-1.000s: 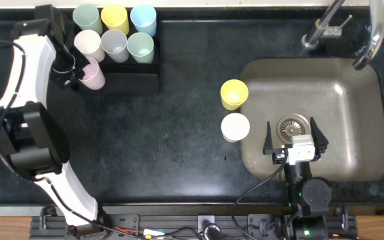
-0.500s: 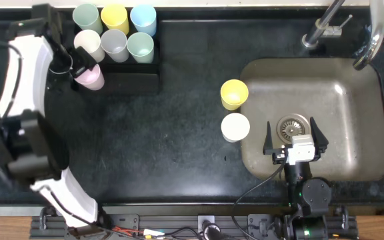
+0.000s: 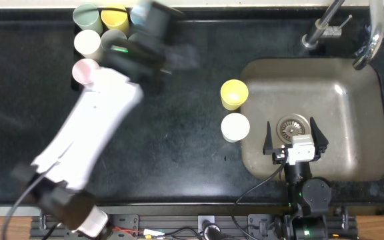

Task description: Store Cups

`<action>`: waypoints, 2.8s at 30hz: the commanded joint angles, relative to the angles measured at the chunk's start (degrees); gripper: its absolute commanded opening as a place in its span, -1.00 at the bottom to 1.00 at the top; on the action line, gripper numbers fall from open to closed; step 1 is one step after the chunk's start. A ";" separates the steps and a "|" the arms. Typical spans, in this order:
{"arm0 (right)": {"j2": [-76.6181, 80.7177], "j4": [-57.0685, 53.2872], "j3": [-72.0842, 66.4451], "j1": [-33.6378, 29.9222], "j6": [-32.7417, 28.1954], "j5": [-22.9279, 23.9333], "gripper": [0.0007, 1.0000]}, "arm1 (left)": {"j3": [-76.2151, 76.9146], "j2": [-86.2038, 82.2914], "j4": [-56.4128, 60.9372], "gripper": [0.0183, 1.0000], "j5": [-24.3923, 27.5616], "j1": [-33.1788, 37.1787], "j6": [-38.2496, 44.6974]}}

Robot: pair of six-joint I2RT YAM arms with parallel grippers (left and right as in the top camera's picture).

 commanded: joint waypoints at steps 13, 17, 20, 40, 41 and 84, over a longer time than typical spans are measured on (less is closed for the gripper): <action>-0.52 0.33 -0.76 0.26 -0.17 -0.44 1.00 | -0.33 12.00 1.86 1.00 5.77 -9.57 -3.08; -0.52 0.33 -0.76 0.26 -0.17 -0.44 1.00 | -0.33 14.36 1.75 1.00 6.05 -9.49 -3.06; -0.52 0.33 -0.76 0.26 -0.17 -0.44 0.99 | -0.33 15.80 1.44 1.00 7.37 -9.42 -3.08; -0.52 0.33 -0.76 0.26 -0.17 -0.44 0.99 | -0.33 18.29 3.69 -0.96 12.87 -7.67 -3.78; -0.52 0.33 -0.76 0.26 -0.17 -0.42 1.00 | -0.33 18.29 3.85 -0.96 12.85 -7.67 -3.78; -0.52 0.33 -0.76 0.26 -0.17 -0.44 1.00 | -0.44 7.93 -16.28 -0.96 7.26 33.33 -11.04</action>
